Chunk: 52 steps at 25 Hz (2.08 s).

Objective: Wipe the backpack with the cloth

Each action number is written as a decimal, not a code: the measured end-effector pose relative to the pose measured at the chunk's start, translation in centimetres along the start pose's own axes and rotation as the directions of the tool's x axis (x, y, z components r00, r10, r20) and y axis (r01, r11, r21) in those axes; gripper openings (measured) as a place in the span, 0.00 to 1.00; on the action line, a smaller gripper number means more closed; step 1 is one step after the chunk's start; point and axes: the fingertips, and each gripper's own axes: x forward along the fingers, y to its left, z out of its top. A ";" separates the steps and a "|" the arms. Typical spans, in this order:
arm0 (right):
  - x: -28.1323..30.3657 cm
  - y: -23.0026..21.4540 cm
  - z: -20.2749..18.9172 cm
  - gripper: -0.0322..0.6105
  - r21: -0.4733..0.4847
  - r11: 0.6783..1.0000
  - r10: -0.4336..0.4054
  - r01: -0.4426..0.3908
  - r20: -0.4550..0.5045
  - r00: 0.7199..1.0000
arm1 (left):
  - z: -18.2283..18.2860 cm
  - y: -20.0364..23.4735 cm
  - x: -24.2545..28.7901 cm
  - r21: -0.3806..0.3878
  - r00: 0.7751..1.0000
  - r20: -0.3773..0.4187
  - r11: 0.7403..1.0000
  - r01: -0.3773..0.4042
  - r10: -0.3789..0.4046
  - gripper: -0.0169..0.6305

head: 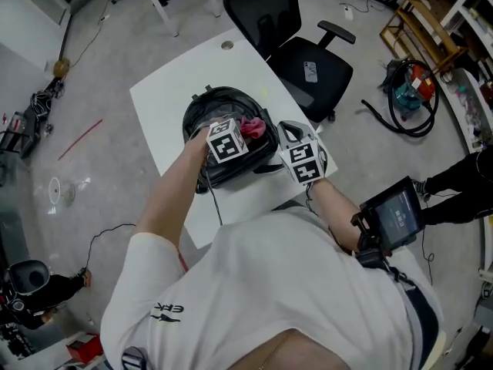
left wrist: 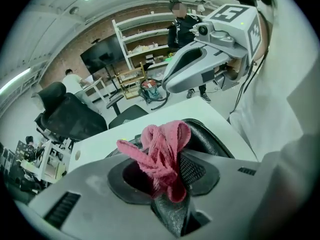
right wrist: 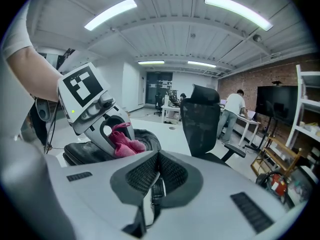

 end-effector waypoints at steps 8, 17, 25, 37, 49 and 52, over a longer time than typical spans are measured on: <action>0.1 -0.1 -0.2 0.05 -0.001 1.000 0.000 0.000 -0.005 1.000 | -0.6 -1.3 1.4 0.029 0.997 -0.044 0.998 0.060 -0.059 0.24; 0.4 2.1 0.7 0.05 -0.020 0.998 0.053 -0.053 0.005 0.999 | -2.9 -2.7 -2.4 -0.003 0.998 -0.054 0.999 0.032 -0.032 0.24; 1.0 4.4 1.7 0.05 -0.051 0.994 0.096 -0.094 0.022 0.995 | -8.2 -4.2 -5.3 -0.087 0.993 -0.120 0.996 0.012 -0.022 0.24; 0.3 6.2 1.2 0.05 -0.056 0.992 0.116 -0.115 0.006 0.993 | -13.5 -6.2 -7.1 -0.183 0.985 -0.171 0.983 -0.019 -0.012 0.24; -4.1 4.3 -0.3 0.05 -0.014 1.000 -0.013 0.013 -0.005 1.000 | -5.7 -3.3 -5.2 -0.054 0.997 -0.028 0.996 -0.071 0.070 0.24; -4.7 3.2 -0.6 0.05 -0.018 0.999 -0.032 0.031 -0.004 0.999 | -3.3 -2.5 -3.6 -0.014 0.998 -0.019 0.998 -0.060 0.060 0.24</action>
